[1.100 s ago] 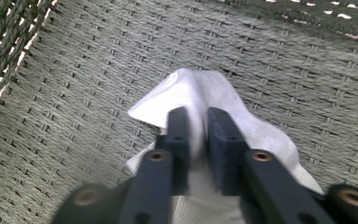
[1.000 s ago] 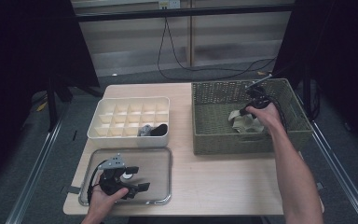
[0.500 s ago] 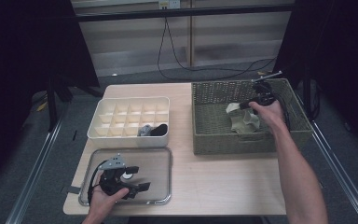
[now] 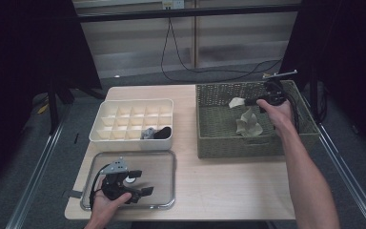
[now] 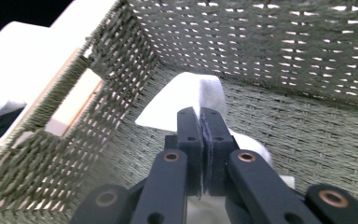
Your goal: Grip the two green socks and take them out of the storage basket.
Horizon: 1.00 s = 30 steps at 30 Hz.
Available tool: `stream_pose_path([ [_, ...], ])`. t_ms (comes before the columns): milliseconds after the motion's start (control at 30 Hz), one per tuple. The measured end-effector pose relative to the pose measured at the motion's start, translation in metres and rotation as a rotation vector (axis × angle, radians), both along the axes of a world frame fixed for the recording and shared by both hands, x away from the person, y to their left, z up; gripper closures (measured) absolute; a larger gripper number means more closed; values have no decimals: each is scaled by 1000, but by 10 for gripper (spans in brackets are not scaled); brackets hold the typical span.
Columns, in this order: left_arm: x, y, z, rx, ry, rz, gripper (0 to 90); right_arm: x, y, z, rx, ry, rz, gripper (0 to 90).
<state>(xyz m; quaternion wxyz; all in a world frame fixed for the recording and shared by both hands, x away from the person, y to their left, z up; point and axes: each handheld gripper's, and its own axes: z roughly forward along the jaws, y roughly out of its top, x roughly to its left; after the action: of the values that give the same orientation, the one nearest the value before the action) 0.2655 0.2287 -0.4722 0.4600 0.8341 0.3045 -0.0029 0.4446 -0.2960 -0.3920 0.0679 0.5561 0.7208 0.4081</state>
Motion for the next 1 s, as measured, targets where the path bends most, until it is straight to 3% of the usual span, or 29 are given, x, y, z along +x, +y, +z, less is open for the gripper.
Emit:
stream_pose_path([
  [1000,-5,-5,1,12,-11,-17,143,-24,14,27,82,-124,36,885],
])
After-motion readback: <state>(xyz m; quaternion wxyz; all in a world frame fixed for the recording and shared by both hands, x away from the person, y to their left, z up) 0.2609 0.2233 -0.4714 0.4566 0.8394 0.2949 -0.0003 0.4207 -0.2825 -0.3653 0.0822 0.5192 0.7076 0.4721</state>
